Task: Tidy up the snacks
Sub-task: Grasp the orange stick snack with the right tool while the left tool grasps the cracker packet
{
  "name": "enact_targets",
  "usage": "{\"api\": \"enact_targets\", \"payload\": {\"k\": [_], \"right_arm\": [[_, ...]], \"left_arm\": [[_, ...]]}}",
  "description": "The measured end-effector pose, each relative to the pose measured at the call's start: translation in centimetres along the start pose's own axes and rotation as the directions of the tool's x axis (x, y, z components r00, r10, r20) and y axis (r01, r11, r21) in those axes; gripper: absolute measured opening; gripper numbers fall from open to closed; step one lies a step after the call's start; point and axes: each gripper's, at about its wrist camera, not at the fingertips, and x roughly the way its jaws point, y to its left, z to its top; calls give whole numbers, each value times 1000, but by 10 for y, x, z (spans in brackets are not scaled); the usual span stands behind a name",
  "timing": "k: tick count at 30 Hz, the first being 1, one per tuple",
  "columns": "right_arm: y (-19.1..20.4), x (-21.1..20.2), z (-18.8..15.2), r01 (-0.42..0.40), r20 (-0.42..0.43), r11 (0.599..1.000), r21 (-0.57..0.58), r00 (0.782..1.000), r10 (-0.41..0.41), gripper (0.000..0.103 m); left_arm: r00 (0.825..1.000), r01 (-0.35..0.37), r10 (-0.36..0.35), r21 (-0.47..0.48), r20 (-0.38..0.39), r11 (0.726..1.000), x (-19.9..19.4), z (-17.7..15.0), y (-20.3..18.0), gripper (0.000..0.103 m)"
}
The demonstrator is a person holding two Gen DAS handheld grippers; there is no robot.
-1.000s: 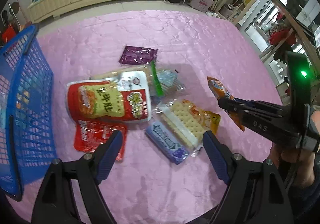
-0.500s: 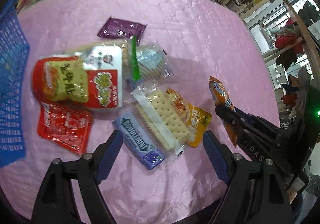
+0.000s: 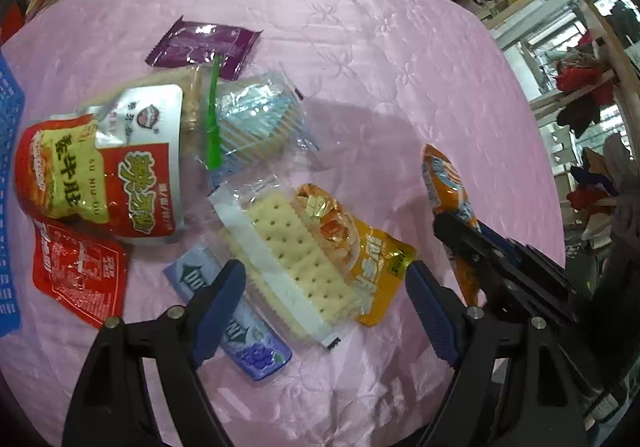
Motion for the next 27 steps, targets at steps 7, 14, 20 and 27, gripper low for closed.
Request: {"api": "enact_targets", "payload": {"k": [7,14,20,27], "right_arm": [[-1,2,-1,6,-7,1000,-5,1000,-6,19],[2,3,-3,12,-14,1000,-19,1000,-13,19],[3,7,-4,18,-33,1000,-25,999,-19,19],[1,6,-9,25,-47,1000,-11,999,-26,19]], "left_arm": [[995,-95,95,0,21,996,12,0,-3,80],[990,-140,140,22,14,990,21,2,-3,65],[985,-171,171,125,11,977,29,1,-27,51],[995,-102,98,152,27,983,26,-15,-29,45]]}}
